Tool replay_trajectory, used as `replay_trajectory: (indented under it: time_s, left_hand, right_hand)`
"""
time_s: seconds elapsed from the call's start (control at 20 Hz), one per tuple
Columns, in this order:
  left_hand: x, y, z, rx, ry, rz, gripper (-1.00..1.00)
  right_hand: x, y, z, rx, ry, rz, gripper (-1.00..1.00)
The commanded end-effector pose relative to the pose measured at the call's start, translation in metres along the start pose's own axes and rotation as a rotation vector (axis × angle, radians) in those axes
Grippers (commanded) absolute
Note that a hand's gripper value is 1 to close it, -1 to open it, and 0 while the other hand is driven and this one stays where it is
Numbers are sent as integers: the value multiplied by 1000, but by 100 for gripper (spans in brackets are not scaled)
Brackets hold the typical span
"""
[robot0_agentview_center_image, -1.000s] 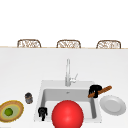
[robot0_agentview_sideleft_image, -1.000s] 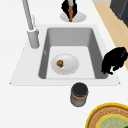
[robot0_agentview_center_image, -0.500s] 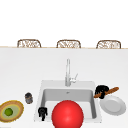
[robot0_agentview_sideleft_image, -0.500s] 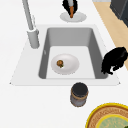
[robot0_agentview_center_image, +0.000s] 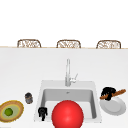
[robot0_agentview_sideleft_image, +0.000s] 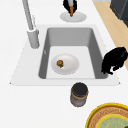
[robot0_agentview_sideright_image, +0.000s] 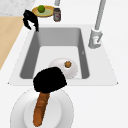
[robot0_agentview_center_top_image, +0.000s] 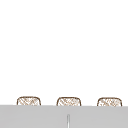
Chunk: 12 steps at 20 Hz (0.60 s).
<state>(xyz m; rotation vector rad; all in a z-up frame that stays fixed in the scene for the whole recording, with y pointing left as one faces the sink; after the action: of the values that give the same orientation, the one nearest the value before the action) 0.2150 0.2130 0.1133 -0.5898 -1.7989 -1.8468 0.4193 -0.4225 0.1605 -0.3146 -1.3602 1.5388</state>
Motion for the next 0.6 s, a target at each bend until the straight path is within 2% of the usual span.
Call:
replay_trajectory:
  time_s: [0.0,0.15,0.25,0.4,0.55]
  left_hand:
    - [0,0,0,0,0,0,0]
    - [0,0,0,0,0,0,0]
    - [0,0,0,0,0,0,0]
    - [0,0,0,0,0,0,0]
    - [0,0,0,0,0,0,0]
  right_hand:
    - [-26,12,8,-1,-28,-71,100]
    - [-47,23,10,-23,-44,-85,100]
    - [-54,27,2,-20,-47,-96,100]
    - [-63,49,-8,-33,-47,-76,100]
    - [-71,64,-17,-45,-62,-94,100]
